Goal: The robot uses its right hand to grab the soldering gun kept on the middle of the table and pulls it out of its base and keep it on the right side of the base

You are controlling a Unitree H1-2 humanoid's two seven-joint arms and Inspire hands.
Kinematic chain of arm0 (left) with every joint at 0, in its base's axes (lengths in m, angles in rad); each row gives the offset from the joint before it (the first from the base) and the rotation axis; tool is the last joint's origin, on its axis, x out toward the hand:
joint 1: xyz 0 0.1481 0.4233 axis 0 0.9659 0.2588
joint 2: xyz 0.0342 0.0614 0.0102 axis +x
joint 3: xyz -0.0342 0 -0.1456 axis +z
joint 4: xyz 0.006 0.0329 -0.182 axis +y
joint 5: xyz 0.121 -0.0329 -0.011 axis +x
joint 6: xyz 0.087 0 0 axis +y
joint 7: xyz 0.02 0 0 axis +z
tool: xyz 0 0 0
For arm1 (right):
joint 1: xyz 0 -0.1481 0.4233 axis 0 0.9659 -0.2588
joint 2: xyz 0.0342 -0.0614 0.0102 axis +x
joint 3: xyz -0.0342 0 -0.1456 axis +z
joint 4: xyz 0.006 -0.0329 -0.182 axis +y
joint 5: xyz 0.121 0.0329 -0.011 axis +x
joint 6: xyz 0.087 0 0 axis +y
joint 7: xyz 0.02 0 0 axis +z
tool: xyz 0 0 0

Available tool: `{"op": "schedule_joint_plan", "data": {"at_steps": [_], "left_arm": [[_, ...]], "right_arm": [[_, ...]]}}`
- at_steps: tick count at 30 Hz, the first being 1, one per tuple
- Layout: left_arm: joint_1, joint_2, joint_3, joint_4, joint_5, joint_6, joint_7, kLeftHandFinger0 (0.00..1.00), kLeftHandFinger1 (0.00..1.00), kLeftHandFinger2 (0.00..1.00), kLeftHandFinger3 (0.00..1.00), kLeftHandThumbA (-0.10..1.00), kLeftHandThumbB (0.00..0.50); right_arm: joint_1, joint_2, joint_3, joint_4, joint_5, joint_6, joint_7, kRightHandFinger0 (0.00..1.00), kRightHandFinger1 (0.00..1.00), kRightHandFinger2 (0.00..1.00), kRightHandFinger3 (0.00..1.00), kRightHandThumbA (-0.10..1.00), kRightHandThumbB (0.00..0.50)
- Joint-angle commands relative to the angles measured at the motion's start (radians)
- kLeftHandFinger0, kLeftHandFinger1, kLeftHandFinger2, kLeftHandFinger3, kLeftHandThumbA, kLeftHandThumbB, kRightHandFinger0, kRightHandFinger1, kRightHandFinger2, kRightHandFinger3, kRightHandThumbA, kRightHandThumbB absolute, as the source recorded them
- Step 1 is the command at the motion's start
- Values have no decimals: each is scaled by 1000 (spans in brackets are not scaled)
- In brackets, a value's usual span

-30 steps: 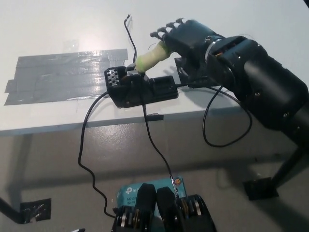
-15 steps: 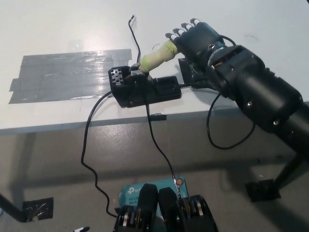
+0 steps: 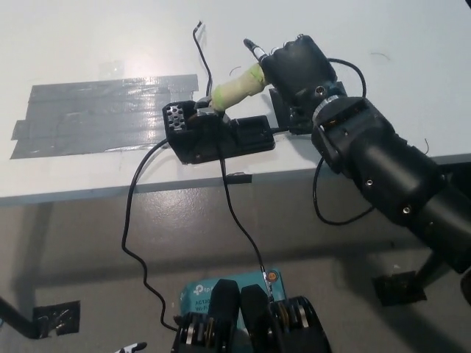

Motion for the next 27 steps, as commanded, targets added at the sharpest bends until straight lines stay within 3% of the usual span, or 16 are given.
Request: {"op": "schedule_joint_plan", "data": {"at_steps": [1, 3, 4, 5, 7, 15, 16, 17, 18, 19, 21, 22, 23, 24, 25, 27], "left_arm": [[-7, 22, -8, -24, 36, 8, -13, 676, 775, 911, 1000, 622, 188], [-5, 21, -5, -26, 34, 2, -11, 723, 817, 942, 993, 627, 180], [-4, 20, -4, -25, 34, 3, -12, 726, 815, 941, 986, 635, 180], [-4, 19, -5, -23, 35, -1, -12, 714, 800, 929, 983, 647, 184], [-5, 23, -4, -16, 36, -10, -14, 703, 793, 921, 991, 669, 185], [-3, 20, -9, -25, 39, 3, -21, 695, 791, 929, 1000, 706, 196], [-5, 25, -14, -19, 46, -11, -21, 691, 788, 927, 1000, 733, 194], [-6, 28, -18, -22, 55, -4, -21, 686, 783, 922, 1000, 754, 201], [-5, 31, -18, -30, 57, 3, -23, 701, 798, 924, 1000, 760, 189], [-3, 34, -17, -36, 58, 6, -25, 709, 807, 931, 1000, 771, 186], [-4, 39, -17, -38, 56, 13, -31, 715, 809, 929, 1000, 789, 191], [-4, 46, -24, -40, 66, -2, -32, 713, 807, 931, 1000, 827, 188], [-4, 49, -28, -44, 69, 5, -35, 717, 808, 926, 1000, 847, 193], [-3, 49, -29, -43, 70, 5, -35, 718, 808, 926, 1000, 849, 192], [-1, 49, -29, -43, 69, 11, -34, 732, 823, 938, 1000, 855, 203], [0, 51, -35, -38, 80, 5, -37, 731, 821, 954, 1000, 887, 200]], "right_arm": [[-11, 4, -30, 86, -41, -103, -365, 0, 0, 141, 302, -100, 189], [-15, 0, -25, 92, -42, -107, -368, 0, 0, 135, 281, -100, 145], [-17, -3, -23, 90, -44, -107, -366, 0, 0, 143, 336, -100, 153], [-19, -6, -23, 95, -46, -113, -386, 0, 0, 38, 335, -100, 181], [-26, -7, -23, 119, -50, -127, -457, 0, 0, 30, 318, -100, 209], [-28, -55, -52, 113, -20, -163, -477, 0, 0, 2, 161, -100, 40], [-28, -64, -60, 101, -18, -155, -455, 0, 0, 51, 214, -100, 38], [-37, -72, -71, 101, -8, -161, -441, 0, 0, 86, 184, -100, 2], [-60, -90, -88, 118, 10, -195, -452, 0, 0, 5, 91, -100, 0], [-74, -96, -97, 133, 5, -201, -466, 0, 6, 31, 95, -100, 0], [-85, -105, -101, 136, -15, -188, -465, 0, 0, 93, 215, -100, 0], [-108, -123, -89, 137, -55, -148, -452, 0, 0, 13, 387, -100, 78], [-115, -123, -101, 159, -40, -171, -492, 0, 0, 0, 304, -55, 141], [-114, -123, -100, 162, -39, -172, -495, 0, 0, 0, 302, -55, 140], [-119, -126, -101, 168, -47, -165, -510, 0, 0, 0, 178, -89, 144], [-125, -132, -113, 161, -38, -164, -497, 0, 0, 41, 170, -90, 80]]}}
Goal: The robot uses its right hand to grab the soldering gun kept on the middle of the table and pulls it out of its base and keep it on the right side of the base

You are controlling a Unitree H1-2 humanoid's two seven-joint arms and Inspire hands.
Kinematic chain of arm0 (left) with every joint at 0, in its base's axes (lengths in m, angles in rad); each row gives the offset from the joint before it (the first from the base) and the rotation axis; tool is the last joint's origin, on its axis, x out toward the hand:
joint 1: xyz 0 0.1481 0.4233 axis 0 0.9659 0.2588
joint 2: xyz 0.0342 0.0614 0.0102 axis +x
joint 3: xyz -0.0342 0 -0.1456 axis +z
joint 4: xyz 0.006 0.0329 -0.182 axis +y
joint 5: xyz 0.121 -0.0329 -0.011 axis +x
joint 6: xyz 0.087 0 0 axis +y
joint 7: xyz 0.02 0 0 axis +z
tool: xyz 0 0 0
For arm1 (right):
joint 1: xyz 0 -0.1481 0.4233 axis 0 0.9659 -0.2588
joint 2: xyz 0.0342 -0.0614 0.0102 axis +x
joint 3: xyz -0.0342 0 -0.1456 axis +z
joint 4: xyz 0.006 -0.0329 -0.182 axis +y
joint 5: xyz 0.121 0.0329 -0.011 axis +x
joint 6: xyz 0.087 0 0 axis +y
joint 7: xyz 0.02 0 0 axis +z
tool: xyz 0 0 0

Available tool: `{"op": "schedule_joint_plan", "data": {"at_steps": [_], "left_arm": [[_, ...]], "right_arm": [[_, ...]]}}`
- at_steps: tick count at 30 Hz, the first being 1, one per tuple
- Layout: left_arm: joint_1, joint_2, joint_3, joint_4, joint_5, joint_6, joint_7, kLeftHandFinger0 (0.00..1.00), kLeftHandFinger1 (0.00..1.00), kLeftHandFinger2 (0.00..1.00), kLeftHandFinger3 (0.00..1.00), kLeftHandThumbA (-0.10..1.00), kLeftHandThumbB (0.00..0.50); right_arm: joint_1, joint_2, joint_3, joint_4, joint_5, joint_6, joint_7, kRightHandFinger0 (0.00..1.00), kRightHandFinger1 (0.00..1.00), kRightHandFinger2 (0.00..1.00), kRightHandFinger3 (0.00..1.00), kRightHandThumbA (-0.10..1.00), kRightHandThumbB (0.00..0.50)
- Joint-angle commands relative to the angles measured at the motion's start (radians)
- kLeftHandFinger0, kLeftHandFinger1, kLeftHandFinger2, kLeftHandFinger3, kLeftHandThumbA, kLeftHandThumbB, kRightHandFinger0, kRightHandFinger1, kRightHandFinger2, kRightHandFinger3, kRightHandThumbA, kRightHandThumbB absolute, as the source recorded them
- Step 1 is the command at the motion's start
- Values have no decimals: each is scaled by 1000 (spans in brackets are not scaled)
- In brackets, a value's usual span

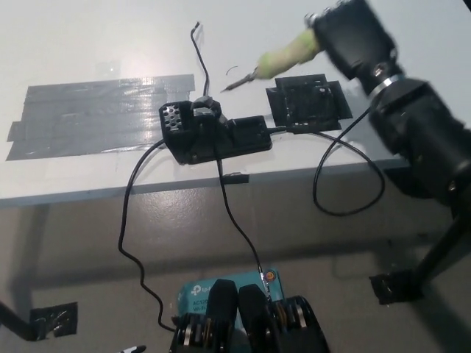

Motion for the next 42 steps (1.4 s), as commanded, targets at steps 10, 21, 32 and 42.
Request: {"op": "schedule_joint_plan", "data": {"at_steps": [10, 21, 32, 42], "left_arm": [[6, 34, -10, -29, 39, 6, -35, 720, 821, 974, 1000, 951, 191], [2, 31, -5, -36, 35, 20, -49, 725, 825, 960, 1000, 916, 221], [-8, 36, -17, -31, 47, 18, -52, 747, 827, 955, 1000, 931, 233], [-12, 32, -17, -38, 70, 20, -76, 762, 830, 982, 1000, 943, 238]], "right_arm": [[-78, 10, -135, -14, 45, 31, -72, 0, 0, 0, 4, -100, 1], [7, 39, -183, -100, 48, 359, 430, 0, 96, 350, 297, -48, 5], [124, 113, -244, -63, -24, 418, 573, 0, 1, 102, 580, 178, 0], [200, 164, -326, -52, -13, 418, 563, 2, 71, 205, 1000, 35, 0]]}}
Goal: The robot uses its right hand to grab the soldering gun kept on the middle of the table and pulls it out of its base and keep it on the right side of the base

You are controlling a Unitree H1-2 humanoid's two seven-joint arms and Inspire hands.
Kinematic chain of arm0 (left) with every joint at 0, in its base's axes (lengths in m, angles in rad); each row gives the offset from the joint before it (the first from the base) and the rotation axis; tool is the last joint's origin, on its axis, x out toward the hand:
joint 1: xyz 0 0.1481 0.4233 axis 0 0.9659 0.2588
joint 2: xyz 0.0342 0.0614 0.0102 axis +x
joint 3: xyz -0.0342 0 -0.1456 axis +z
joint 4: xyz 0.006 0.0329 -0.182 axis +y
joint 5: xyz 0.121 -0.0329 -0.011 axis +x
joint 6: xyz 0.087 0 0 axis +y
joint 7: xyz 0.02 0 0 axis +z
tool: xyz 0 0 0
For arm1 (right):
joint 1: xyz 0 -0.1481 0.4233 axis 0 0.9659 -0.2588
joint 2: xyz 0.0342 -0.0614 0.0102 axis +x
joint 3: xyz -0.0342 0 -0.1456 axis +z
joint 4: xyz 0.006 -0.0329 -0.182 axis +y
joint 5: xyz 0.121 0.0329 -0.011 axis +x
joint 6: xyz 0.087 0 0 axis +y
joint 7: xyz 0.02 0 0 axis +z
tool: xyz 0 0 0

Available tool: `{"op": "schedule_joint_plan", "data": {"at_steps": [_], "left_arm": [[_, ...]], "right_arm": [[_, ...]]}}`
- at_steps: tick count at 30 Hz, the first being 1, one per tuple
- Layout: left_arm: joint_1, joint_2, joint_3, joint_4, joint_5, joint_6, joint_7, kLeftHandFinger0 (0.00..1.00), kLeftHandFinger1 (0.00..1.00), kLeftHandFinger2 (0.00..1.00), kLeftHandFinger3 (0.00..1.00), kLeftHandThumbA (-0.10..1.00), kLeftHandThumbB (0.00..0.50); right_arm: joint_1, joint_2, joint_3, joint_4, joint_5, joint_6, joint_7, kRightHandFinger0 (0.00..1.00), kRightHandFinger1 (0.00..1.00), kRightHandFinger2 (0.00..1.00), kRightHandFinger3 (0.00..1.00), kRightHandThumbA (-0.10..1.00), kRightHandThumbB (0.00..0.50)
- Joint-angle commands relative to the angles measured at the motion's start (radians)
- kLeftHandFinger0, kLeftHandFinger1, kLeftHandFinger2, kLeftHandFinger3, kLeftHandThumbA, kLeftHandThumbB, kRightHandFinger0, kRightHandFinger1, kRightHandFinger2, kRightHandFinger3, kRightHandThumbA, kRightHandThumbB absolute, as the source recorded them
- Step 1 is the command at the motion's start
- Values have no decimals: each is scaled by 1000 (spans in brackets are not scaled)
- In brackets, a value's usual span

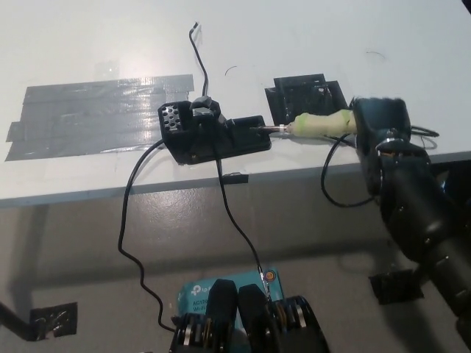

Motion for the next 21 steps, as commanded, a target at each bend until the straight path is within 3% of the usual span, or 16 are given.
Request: {"op": "schedule_joint_plan", "data": {"at_steps": [1, 2, 4, 5, 6, 7, 9, 10, 11, 21], "left_arm": [[-3, 30, 8, -36, 21, 14, -32, 756, 826, 973, 1000, 942, 246], [-7, 30, 12, -34, 15, 14, -32, 753, 827, 970, 1000, 935, 237], [-11, 30, 15, -35, 16, 14, -37, 741, 821, 963, 1000, 922, 235], [-11, 24, 25, -34, 16, 14, -44, 738, 817, 959, 1000, 903, 235], [-12, 23, 26, -34, 18, 14, -45, 733, 816, 961, 1000, 900, 234], [-11, 23, 27, -33, 19, 14, -43, 771, 854, 1000, 1000, 900, 236], [-4, 21, 38, -35, 16, 14, -41, 794, 870, 1000, 1000, 884, 238], [-3, 21, 40, -35, 16, 14, -42, 795, 870, 1000, 1000, 882, 238], [-3, 27, 35, -36, 22, 14, -44, 811, 886, 1000, 1000, 888, 226], [2, 23, 34, -29, 25, 14, -55, 825, 900, 1000, 1000, 879, 240]], "right_arm": [[-25, 2, -31, -7, -9, 45, 26, 0, 80, 216, 1000, 139, 0], [-28, 3, -32, 2, 7, 45, 7, 0, 57, 203, 1000, 191, 0], [-30, 5, -44, 2, 32, 45, 1, 1, 64, 200, 1000, 189, 0], [-38, 6, -55, -1, -3, 45, 47, 642, 765, 813, 1000, 422, 47], [-47, 3, -47, 9, -24, 45, 64, 955, 1000, 1000, 1000, 530, 104], [-53, -4, -48, 8, -44, 45, 86, 1000, 1000, 1000, 1000, 613, 278], [-60, -22, -23, -11, -35, 45, 120, 1000, 1000, 1000, 1000, 615, 400], [-60, -23, -22, -12, -36, 45, 124, 1000, 1000, 1000, 1000, 617, 405], [-64, -32, -14, -21, -31, 45, 145, 1000, 1000, 1000, 1000, 627, 487], [-90, -107, 66, -70, -8, 43, 205, 1000, 1000, 1000, 1000, 780, 500]]}}
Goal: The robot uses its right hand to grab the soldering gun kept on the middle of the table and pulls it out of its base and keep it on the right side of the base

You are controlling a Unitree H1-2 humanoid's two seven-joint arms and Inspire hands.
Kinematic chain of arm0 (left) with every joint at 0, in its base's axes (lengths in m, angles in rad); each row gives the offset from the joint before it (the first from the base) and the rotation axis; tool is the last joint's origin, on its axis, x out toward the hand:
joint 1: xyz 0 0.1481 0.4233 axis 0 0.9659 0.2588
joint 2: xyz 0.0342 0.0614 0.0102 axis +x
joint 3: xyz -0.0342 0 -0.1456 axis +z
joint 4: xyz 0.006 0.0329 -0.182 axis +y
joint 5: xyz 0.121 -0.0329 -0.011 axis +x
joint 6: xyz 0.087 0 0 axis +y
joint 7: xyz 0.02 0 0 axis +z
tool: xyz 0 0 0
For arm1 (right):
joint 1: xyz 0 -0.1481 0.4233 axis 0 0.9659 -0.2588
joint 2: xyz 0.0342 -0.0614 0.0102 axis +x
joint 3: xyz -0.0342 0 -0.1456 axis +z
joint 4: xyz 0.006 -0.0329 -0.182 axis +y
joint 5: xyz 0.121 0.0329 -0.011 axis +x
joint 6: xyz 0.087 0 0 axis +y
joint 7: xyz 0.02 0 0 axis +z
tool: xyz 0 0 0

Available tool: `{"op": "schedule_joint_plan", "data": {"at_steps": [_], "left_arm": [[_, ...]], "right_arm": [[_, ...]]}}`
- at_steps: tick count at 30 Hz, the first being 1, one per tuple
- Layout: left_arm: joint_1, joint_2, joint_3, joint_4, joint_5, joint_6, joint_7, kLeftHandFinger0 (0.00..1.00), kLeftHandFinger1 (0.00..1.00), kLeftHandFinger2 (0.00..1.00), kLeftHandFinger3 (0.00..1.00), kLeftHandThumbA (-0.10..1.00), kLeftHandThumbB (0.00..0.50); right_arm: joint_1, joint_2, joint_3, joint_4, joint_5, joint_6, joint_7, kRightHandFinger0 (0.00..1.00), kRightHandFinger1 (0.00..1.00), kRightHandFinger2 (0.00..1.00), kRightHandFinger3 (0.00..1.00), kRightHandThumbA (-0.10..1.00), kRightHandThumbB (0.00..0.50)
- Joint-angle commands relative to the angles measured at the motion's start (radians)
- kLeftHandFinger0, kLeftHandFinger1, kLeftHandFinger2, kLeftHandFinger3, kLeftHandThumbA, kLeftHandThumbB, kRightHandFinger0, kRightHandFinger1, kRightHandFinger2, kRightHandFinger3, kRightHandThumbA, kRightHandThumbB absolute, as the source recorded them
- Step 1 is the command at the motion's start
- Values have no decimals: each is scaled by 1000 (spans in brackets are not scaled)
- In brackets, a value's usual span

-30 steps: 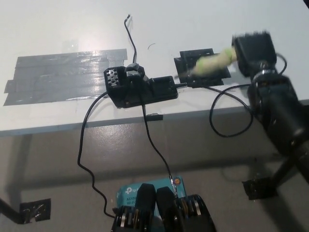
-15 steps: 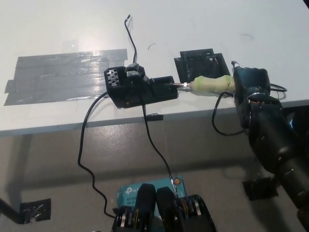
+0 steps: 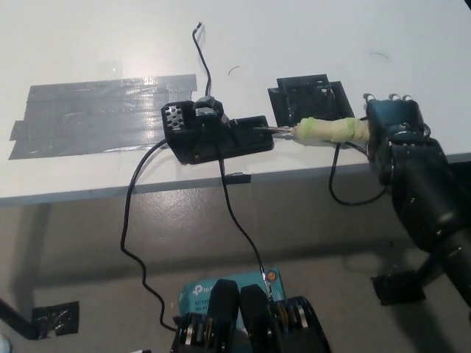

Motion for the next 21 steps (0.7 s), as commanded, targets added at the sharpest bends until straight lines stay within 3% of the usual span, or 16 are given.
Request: {"op": "schedule_joint_plan", "data": {"at_steps": [1, 6, 14, 18, 21], "left_arm": [[11, 24, 11, -23, 9, 13, -15, 834, 910, 1000, 1000, 882, 241], [11, 24, 23, -20, 3, 13, -24, 789, 858, 993, 1000, 876, 264], [21, 30, 25, -27, 16, 13, -49, 812, 898, 1000, 1000, 874, 248], [19, 23, 24, -23, 29, 13, -48, 813, 882, 1000, 1000, 870, 229], [12, 24, 13, -21, 32, 13, -45, 776, 862, 1000, 1000, 882, 224]], "right_arm": [[-61, -46, 21, -52, 9, 16, 56, 1000, 1000, 1000, 1000, 765, 500], [-83, -62, 29, -69, 34, 3, 94, 1000, 1000, 1000, 1000, 759, 500], [-118, -112, 43, -138, 42, -6, 169, 1000, 1000, 1000, 1000, 828, 500], [-133, -142, -14, -211, 106, -10, 194, 1000, 1000, 1000, 1000, 791, 500], [-120, -174, -42, -303, 141, -27, 225, 1000, 1000, 1000, 1000, 860, 500]]}}
